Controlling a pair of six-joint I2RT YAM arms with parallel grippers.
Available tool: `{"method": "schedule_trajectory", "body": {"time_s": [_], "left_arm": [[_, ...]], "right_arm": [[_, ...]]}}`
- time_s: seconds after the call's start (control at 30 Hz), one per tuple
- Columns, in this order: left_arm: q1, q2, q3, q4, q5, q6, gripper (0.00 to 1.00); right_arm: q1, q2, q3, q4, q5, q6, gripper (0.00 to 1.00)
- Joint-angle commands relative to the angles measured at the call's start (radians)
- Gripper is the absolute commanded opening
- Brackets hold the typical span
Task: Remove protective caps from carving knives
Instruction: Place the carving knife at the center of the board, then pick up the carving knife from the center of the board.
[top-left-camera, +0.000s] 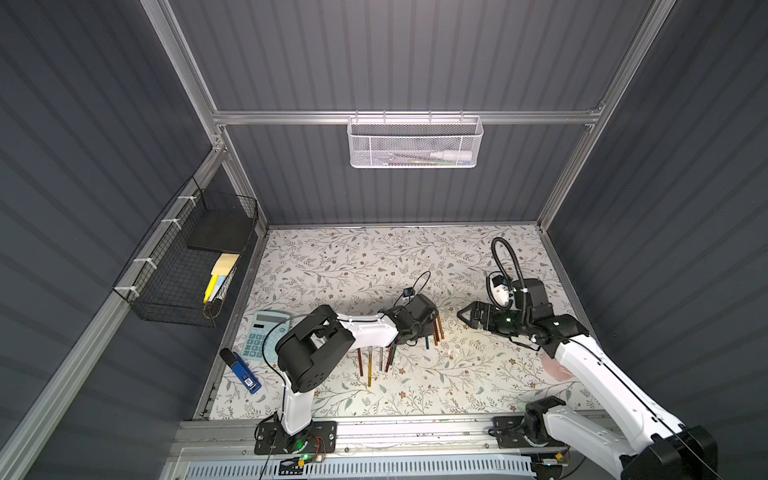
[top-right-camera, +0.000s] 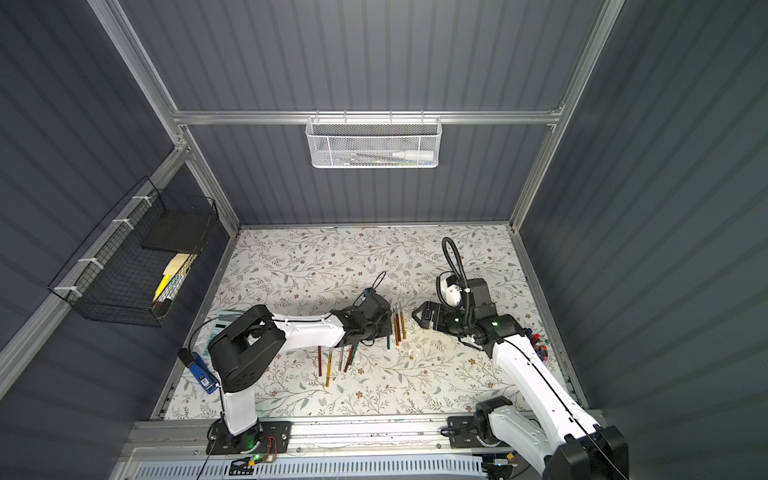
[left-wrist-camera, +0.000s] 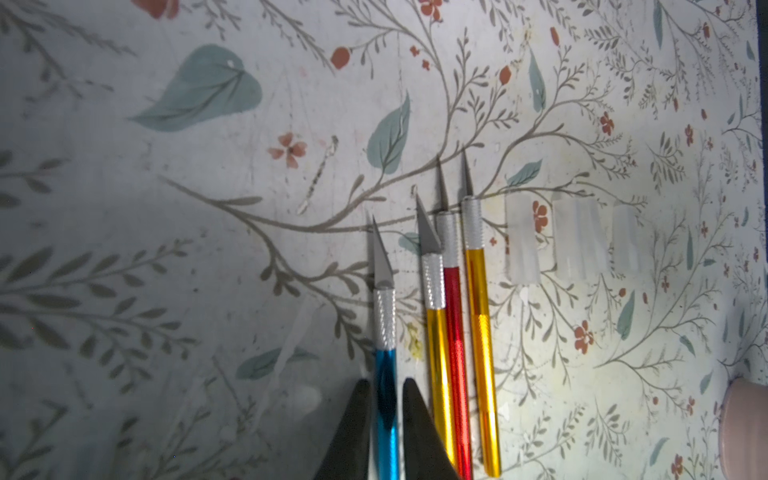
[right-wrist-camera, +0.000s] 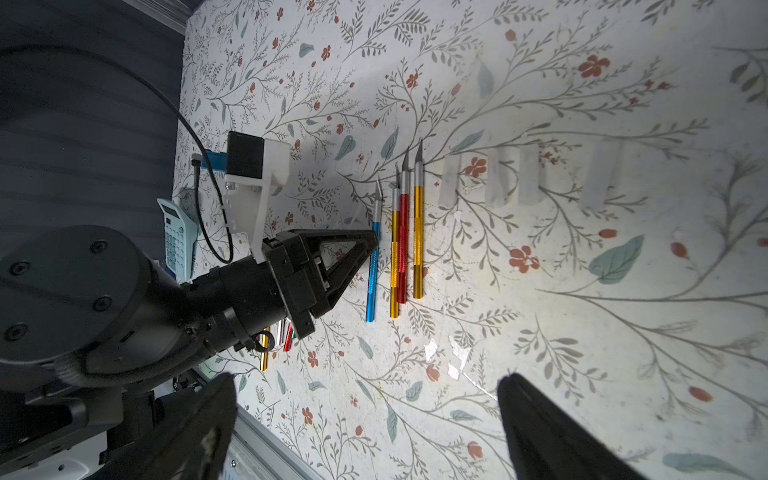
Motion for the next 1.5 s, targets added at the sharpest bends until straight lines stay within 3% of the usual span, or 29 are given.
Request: {"method": "schedule_trajectory", "body": {"time_s": [0.0,0.4,0.7,0.87,1.47], "left_arm": [[0.010,-0.062,0.021,-0.097,-0.044,0.055,0.18],[0.009,-0.232,0.016,-0.438,-0.072,0.194,0.18],[0.010,-0.301,0.009,-0.645,-0.026,0.320,0.18],[0.009,-0.285,-0.001,-0.648,-0.006,0.356,0.23],[0.009,-0.165,0.026,-0.604,0.002,0.392,0.22]], "right_arm": [[0.004,-0.001,-0.002,-0.006,-0.016,-0.018,0.99],[0.005,0.004,-0.005,0.014,-0.072,-0.026,0.99],[0.020,0.022,-0.004,0.036,-0.117,-0.027,0.99],[0.025,0.027,0.003,0.030,-0.108,-0.030,0.99],[0.027,0.045,0.003,0.024,-0.082,-0.032,0.99]]}}
